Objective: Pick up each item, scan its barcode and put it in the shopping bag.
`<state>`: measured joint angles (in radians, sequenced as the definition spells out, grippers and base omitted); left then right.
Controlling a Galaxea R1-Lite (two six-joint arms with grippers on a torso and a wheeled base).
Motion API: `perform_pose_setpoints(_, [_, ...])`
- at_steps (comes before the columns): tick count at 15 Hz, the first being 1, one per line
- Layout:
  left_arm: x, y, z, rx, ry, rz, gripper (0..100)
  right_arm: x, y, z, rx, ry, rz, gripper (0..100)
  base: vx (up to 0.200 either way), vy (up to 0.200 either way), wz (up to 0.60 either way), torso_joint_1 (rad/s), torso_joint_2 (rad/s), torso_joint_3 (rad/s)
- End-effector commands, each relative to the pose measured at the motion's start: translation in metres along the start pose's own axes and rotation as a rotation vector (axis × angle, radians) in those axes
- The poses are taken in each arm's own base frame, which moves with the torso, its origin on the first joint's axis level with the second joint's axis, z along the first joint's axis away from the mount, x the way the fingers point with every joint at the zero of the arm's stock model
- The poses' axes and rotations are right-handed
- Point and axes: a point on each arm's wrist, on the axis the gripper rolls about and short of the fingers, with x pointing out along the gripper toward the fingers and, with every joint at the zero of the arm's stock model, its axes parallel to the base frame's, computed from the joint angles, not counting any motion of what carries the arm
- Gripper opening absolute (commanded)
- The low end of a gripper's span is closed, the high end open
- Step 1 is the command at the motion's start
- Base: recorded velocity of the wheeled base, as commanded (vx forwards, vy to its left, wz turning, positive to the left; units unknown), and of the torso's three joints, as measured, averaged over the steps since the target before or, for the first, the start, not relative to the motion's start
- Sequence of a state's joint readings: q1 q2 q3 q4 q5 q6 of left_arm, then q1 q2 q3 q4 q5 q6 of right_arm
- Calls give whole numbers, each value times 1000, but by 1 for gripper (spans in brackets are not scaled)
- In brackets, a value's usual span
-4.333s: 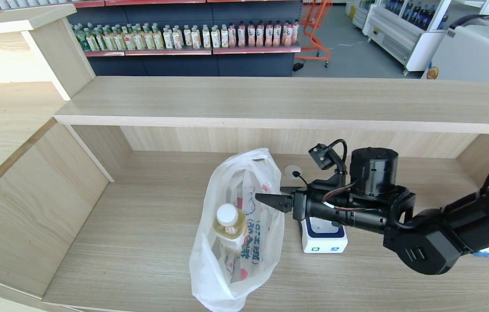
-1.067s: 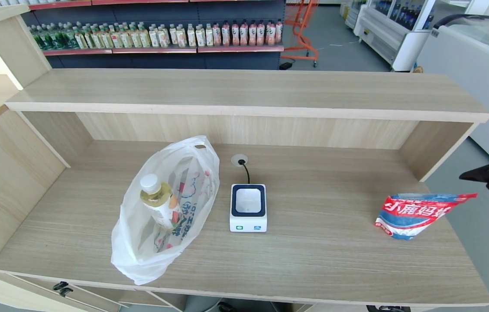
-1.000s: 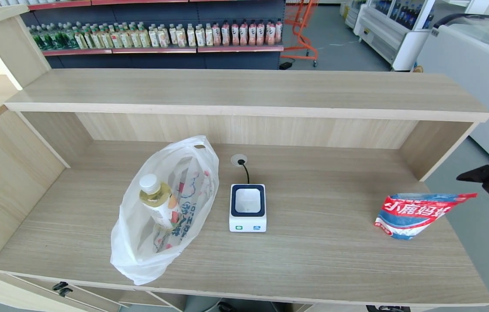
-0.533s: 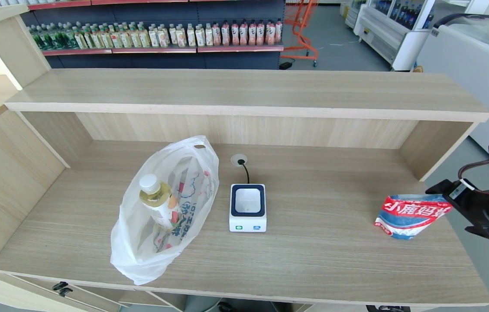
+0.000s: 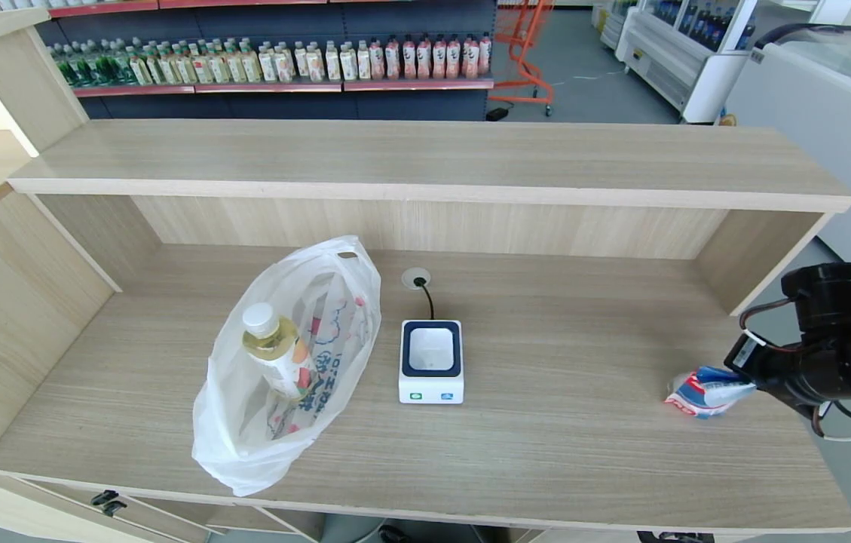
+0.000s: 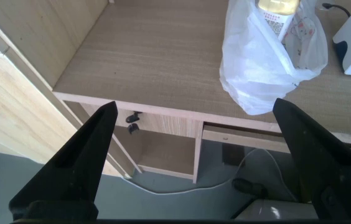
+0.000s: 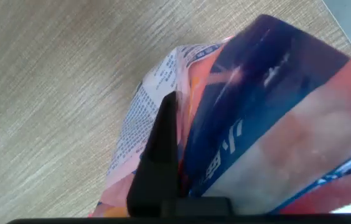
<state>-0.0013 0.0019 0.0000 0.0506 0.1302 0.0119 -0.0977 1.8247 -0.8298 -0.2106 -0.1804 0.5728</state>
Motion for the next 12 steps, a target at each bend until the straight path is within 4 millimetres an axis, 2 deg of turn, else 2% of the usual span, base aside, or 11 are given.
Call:
perform_pose_setpoints(1, [0,0,0,0,0,0,100,0,2,-2,-62,-1,-5,0,0,0,0,0,0,0])
perform_pose_setpoints(2, [0,0,0,-1,0,0,100,-4,3,2,-90,-28,0,0,0,0,0,0,0,0])
perform_pose_setpoints(4, [0,0,0,0,0,0,100,-24,9,18,-148,-94,87,0,0,0,0,0,0,0])
perform_pose_setpoints(6, [0,0,0,0,0,0,100,-69,21,42,-204,-153,338,0,0,0,0,0,0,0])
perform_pose_setpoints(7, [0,0,0,0,0,0,100,-90,23,48,-261,-169,445,0,0,0,0,0,0,0])
perform_pose_setpoints(9, [0,0,0,0,0,0,100,-131,23,51,-375,-178,714,0,0,0,0,0,0,0])
perform_pose_setpoints(10, [0,0,0,0,0,0,100,-144,23,50,-416,-167,829,0,0,0,0,0,0,0])
perform_pose_setpoints(12, [0,0,0,0,0,0,100,-180,23,39,-516,-110,1151,0,0,0,0,0,0,0])
